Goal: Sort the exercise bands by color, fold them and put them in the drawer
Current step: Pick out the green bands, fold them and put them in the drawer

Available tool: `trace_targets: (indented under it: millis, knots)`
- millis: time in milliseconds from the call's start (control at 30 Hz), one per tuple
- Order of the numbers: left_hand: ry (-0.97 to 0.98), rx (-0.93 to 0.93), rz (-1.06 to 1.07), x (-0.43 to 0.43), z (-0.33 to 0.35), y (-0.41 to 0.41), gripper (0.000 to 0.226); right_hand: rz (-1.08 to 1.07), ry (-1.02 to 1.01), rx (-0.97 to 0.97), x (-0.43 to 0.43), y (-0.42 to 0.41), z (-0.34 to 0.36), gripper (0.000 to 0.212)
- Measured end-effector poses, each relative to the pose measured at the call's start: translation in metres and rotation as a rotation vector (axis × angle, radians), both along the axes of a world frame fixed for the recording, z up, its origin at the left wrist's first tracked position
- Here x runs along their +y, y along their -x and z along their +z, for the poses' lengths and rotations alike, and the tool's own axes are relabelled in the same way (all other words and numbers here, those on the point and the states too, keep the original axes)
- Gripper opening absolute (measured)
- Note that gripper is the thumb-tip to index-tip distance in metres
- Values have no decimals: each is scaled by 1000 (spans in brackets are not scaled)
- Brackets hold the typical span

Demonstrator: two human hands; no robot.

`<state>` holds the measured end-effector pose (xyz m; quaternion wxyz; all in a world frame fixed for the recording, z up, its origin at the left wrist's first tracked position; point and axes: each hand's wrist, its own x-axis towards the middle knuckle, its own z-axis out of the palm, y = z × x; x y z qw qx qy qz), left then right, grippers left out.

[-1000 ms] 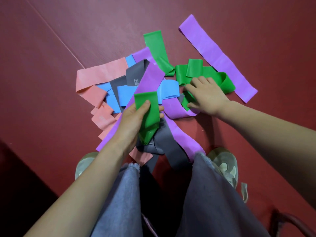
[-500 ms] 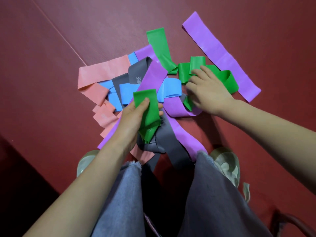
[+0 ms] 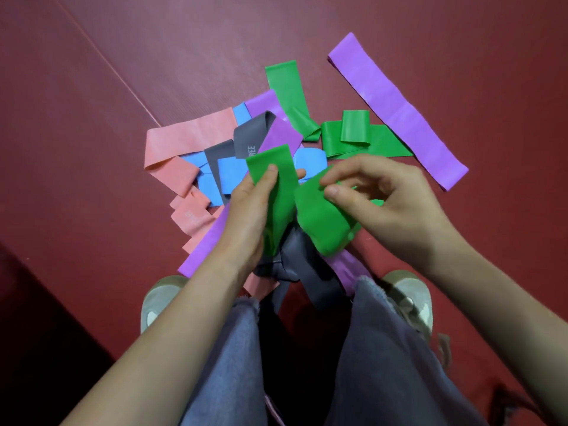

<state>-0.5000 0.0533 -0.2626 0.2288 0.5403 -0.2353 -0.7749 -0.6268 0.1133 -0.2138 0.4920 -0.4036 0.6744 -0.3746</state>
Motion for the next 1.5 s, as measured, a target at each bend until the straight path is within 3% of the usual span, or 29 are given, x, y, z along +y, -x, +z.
trace_targets:
  millis: [200,300,467,533,633,733,800,867,933,1033,1100,1200,1267,1367,1400,1500]
  knots:
    - [-8,87,-7,-1,11,4,23,-287,114,-325,-16,-25,-6,20]
    - [-111,166,20,-1,17,7,48,-368,26,-303,-21,-37,-20,27]
    - [-183,196,109,-1,14,7,68,-501,-50,-164,-21,-52,-36,29]
    - [-167,174,46,2,11,5,64,-478,-73,-144,-19,-52,-40,31]
    - [-14,-1,-61,7,5,5,34,-507,-92,-136,-16,-52,-41,32]
    - [62,-55,-48,4,3,3,28,-550,-140,-202,-10,-54,-47,30]
    - [82,-47,-10,-3,4,1,27,-455,-235,-210,-2,-53,-55,22]
    - [109,-38,5,-8,6,-2,28,-182,-338,-44,3,-48,-58,15]
    - [131,-34,-1,-10,8,-4,30,63,-403,149,5,-43,-57,24]
    - [136,-12,-1,-13,12,-6,31,192,-411,310,1,-40,-48,35]
    - [130,15,30,-20,15,-7,31,130,-419,160,-3,-41,-43,29]
    - [116,35,97,-31,18,-12,32,-92,-441,-471,-9,-47,-29,15]
    - [115,29,104,-36,19,-15,33,-110,-431,-644,-10,-52,-26,16]
    - [120,-2,77,-35,19,-15,35,-90,-396,-376,-9,-51,-41,4]
    - [125,-13,62,-33,19,-14,34,-114,-412,-282,-8,-47,-48,9]
    - [151,-45,3,-27,19,-9,29,-286,-422,-199,-4,-32,-61,10]
